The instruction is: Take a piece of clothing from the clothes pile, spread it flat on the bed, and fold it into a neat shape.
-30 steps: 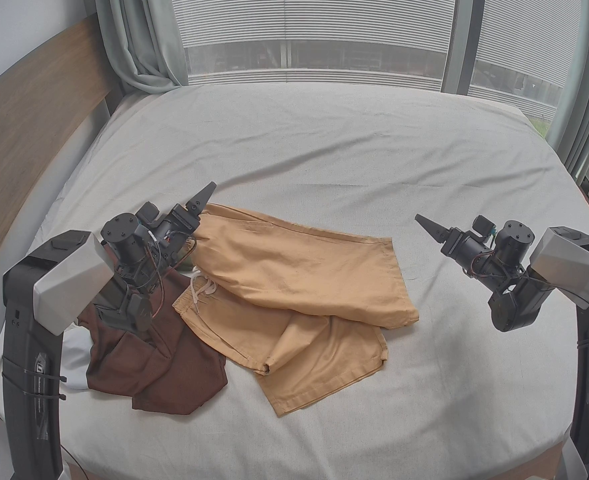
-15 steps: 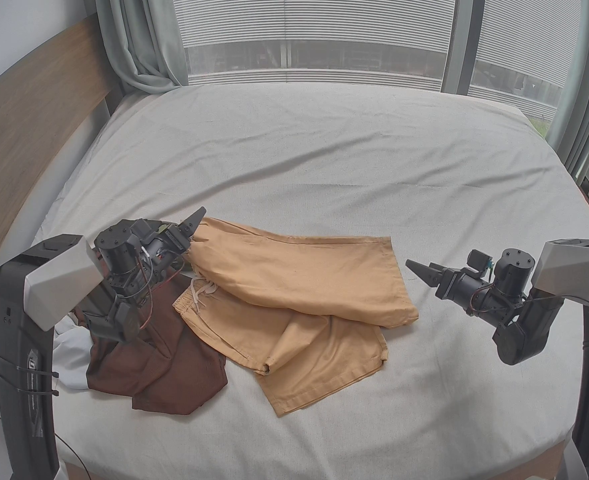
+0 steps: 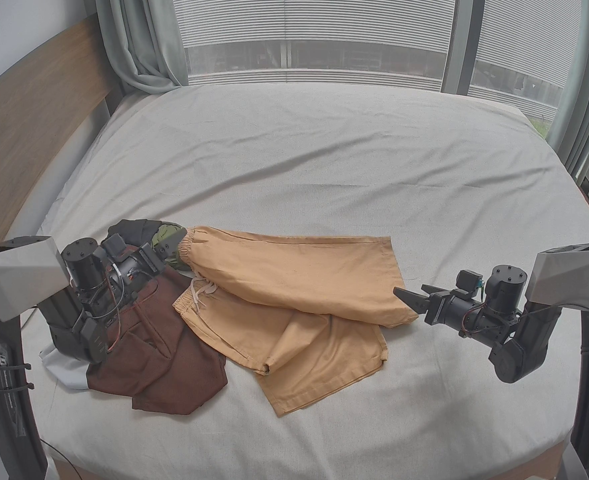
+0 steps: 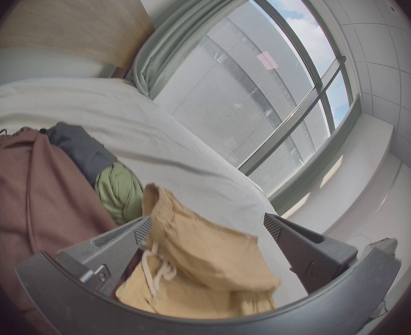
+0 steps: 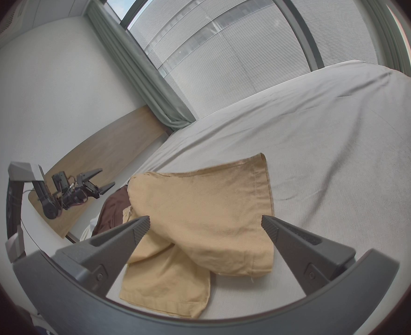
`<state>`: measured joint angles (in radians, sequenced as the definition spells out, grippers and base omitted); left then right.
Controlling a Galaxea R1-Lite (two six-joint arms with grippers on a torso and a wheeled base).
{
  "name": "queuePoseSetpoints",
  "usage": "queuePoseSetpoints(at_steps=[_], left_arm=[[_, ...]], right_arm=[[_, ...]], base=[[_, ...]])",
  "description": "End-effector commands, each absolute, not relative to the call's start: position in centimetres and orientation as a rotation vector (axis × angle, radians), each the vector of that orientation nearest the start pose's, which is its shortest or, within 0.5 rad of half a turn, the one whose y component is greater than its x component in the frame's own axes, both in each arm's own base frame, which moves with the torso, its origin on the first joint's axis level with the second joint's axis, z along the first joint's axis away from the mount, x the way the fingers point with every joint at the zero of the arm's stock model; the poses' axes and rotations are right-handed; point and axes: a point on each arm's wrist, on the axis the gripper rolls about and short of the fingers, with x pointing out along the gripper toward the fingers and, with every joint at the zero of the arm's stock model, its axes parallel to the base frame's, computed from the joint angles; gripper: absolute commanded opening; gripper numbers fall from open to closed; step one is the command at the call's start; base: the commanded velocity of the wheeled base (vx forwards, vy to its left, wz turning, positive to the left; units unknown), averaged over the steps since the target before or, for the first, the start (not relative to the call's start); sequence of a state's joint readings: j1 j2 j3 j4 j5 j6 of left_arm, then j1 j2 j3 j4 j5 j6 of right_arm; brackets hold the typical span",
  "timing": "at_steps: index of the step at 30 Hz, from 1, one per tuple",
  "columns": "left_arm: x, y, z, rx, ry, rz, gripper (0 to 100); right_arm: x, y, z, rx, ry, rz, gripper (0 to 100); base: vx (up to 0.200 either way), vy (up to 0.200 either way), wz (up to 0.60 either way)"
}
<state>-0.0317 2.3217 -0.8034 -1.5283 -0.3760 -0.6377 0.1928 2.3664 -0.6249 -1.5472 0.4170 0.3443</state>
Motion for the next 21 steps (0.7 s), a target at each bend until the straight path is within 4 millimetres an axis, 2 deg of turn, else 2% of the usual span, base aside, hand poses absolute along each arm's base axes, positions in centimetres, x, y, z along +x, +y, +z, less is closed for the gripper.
queuePoseSetpoints(at_steps=[1, 21], left_arm=[[35.5, -1.2, 6.2, -0.633, 0.178, -0.447, 100], [34.7, -1.2, 4.4, -0.667, 0.319, -0.392, 100]], right_arm=[[33.8, 8.8, -0.4, 0.303, 0.341, 0.580, 100], [33.6, 8.4, -0.3, 0.305, 0.341, 0.571, 100]], base=[[0.000, 0.000, 0.00], [0.000, 0.000, 0.00]])
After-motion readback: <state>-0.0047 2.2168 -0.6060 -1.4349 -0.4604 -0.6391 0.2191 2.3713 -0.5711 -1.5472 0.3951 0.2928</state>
